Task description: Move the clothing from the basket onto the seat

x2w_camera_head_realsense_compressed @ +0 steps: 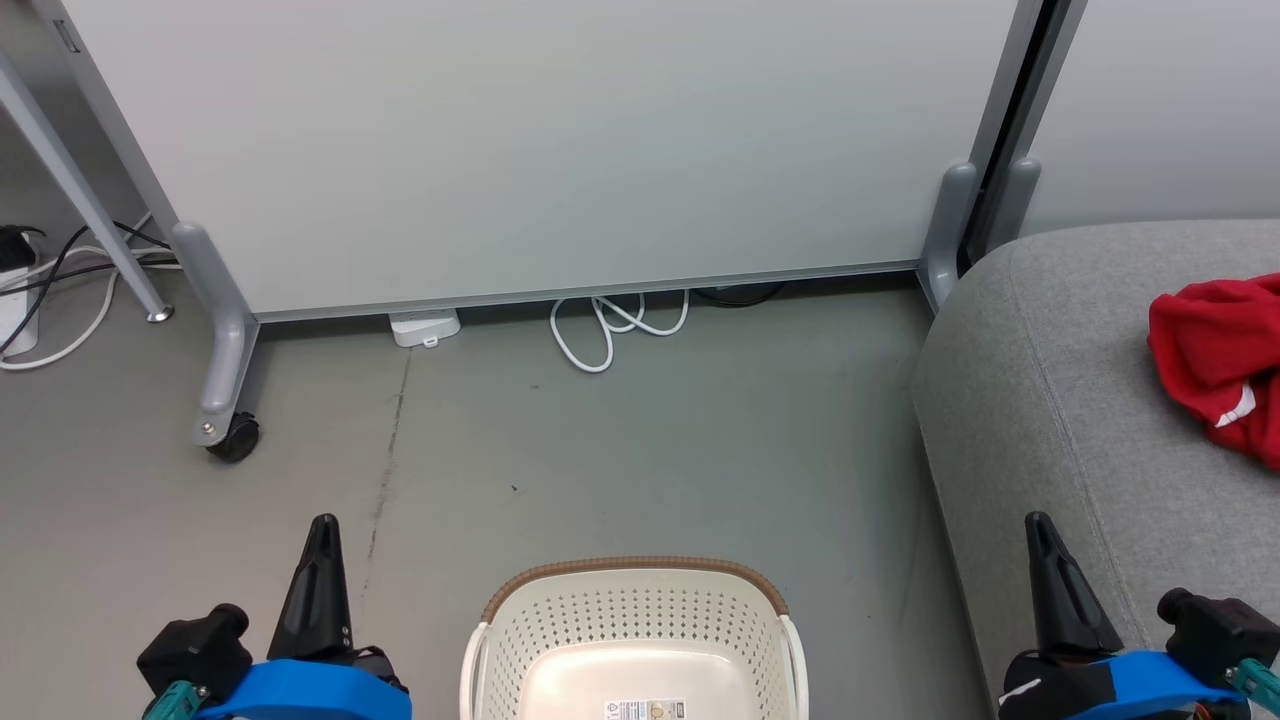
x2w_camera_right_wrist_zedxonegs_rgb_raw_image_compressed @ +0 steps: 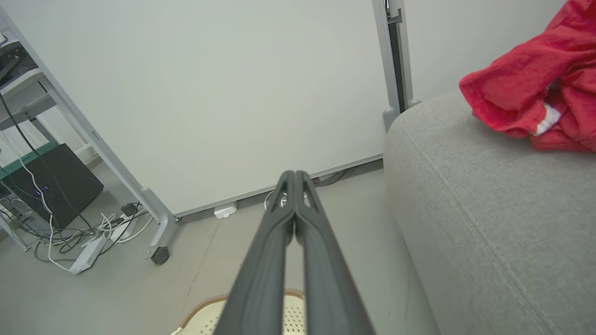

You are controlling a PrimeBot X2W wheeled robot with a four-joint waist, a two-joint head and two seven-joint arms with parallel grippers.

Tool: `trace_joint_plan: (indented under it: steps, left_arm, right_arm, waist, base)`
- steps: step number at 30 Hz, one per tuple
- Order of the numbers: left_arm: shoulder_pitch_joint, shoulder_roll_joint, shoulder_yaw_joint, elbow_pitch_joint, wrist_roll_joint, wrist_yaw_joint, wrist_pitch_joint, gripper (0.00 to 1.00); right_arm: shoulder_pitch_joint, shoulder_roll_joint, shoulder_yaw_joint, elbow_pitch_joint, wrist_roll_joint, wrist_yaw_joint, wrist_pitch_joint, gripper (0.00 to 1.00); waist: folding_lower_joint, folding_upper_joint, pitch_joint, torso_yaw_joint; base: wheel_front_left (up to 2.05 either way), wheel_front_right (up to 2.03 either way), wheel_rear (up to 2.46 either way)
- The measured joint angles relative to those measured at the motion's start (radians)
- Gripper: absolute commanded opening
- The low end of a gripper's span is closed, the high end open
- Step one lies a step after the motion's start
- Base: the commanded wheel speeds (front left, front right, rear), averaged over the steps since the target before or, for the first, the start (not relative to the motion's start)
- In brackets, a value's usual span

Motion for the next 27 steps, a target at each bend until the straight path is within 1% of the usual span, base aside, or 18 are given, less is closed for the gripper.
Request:
trace_joint_plan:
  steps: [14, 27]
  left_arm:
    - [-0.011, 0.0, 0.019, -0.003, -0.242, 0.0, 0.058, 0.0]
    - [-0.028, 0.0, 0.038, -0.005, -0.435, 0.0, 0.106, 0.0]
  right_arm:
    - [-0.014, 0.0, -0.013, 0.002, 0.237, 0.0, 0.058, 0.0]
    - [-0.027, 0.0, -0.025, 0.004, 0.425, 0.0, 0.109, 0.0]
  waist:
    - [0.0, 0.0, -0.001, -0.007]
    - [0.0001, 0.0, -0.001, -0.013]
  base:
    - [0.0, 0.0, 0.0]
    - [0.0, 0.0, 0.0]
